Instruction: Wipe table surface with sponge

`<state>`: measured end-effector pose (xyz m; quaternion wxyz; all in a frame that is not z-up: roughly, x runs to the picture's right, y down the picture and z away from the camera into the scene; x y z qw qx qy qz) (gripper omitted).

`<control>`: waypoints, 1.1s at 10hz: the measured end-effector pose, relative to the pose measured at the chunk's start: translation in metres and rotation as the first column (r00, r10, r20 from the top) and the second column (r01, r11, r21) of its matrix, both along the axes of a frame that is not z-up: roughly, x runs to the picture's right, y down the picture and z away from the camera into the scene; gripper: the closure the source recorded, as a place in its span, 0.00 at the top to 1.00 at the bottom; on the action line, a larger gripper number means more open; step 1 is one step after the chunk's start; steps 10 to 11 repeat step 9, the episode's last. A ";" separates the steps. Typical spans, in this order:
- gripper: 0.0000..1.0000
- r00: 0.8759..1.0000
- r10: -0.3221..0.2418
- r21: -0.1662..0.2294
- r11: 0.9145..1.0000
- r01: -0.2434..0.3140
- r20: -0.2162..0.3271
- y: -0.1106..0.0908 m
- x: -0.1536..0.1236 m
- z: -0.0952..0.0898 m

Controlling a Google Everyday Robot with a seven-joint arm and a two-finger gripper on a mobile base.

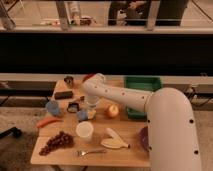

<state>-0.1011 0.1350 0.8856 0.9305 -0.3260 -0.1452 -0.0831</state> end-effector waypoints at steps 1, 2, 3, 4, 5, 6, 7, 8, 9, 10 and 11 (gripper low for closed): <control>0.22 1.000 0.001 0.002 1.000 -0.001 0.001 0.000 0.000 -0.001; 0.12 1.000 0.000 0.001 1.000 0.000 0.002 0.001 0.000 -0.002; 0.04 1.000 0.002 -0.002 1.000 -0.002 0.002 0.002 0.000 -0.004; 0.00 1.000 0.003 -0.005 1.000 -0.003 0.000 0.004 0.002 -0.006; 0.00 1.000 0.003 -0.012 1.000 -0.004 -0.004 0.006 0.006 -0.008; 0.00 1.000 0.003 -0.020 1.000 -0.003 -0.009 0.010 0.011 -0.009; 0.00 1.000 0.004 -0.026 1.000 -0.004 -0.012 0.013 0.013 -0.010; 0.00 1.000 0.007 -0.032 0.999 -0.007 -0.019 0.015 0.019 -0.011; 0.00 1.000 0.011 -0.038 0.999 -0.012 -0.027 0.018 0.025 -0.010; 0.00 1.000 0.011 -0.038 0.999 -0.012 -0.027 0.018 0.025 -0.010; 0.00 1.000 0.011 -0.038 0.999 -0.012 -0.027 0.018 0.025 -0.010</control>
